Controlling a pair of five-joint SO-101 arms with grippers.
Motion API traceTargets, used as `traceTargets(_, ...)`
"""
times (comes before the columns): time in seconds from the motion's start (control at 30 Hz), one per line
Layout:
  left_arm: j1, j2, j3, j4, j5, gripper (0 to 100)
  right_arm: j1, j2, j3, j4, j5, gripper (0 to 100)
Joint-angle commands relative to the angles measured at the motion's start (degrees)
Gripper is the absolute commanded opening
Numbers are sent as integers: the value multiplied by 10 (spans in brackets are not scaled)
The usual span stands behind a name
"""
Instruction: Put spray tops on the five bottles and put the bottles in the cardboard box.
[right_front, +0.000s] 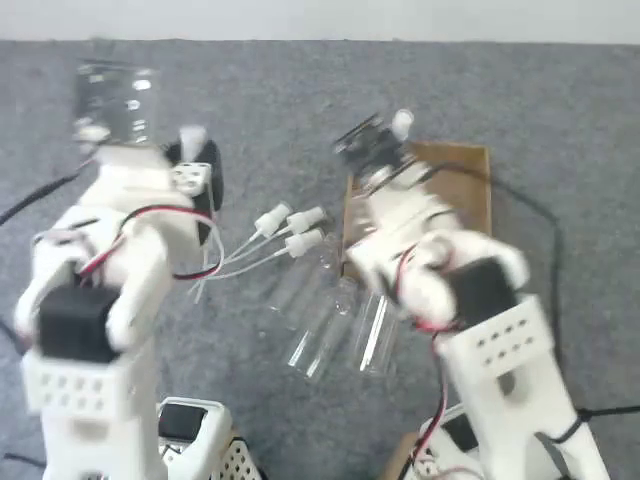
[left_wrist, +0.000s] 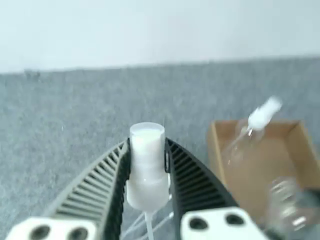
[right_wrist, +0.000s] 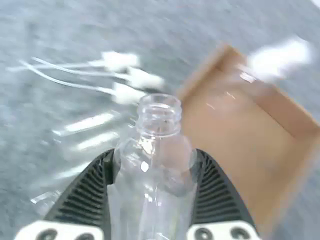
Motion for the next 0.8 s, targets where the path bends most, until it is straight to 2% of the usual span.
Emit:
traceTargets(0.0, -1, -50, -37, -33, 52, 12, -72, -46, 87, -136, -35, 6)
traceTargets(0.1, -1, -82, -37, -57, 78, 12, -109, -59, 143, -198, -48, 6)
traceTargets(0.23, 3, -95, -29, -85, 107, 12, -126, -69, 170, -226, -50, 6)
traceTargets(0.4, -1, -97, 30, -183, 189, 12, -145, -69, 199, -260, -47, 8)
traceTargets(0.6, 3, -97, 123, -271, 205, 12, -158, -69, 233, -293, -49, 7)
traceTargets(0.77, 3, -97, 165, -279, 215, 12, -137, -70, 258, -364, -50, 6)
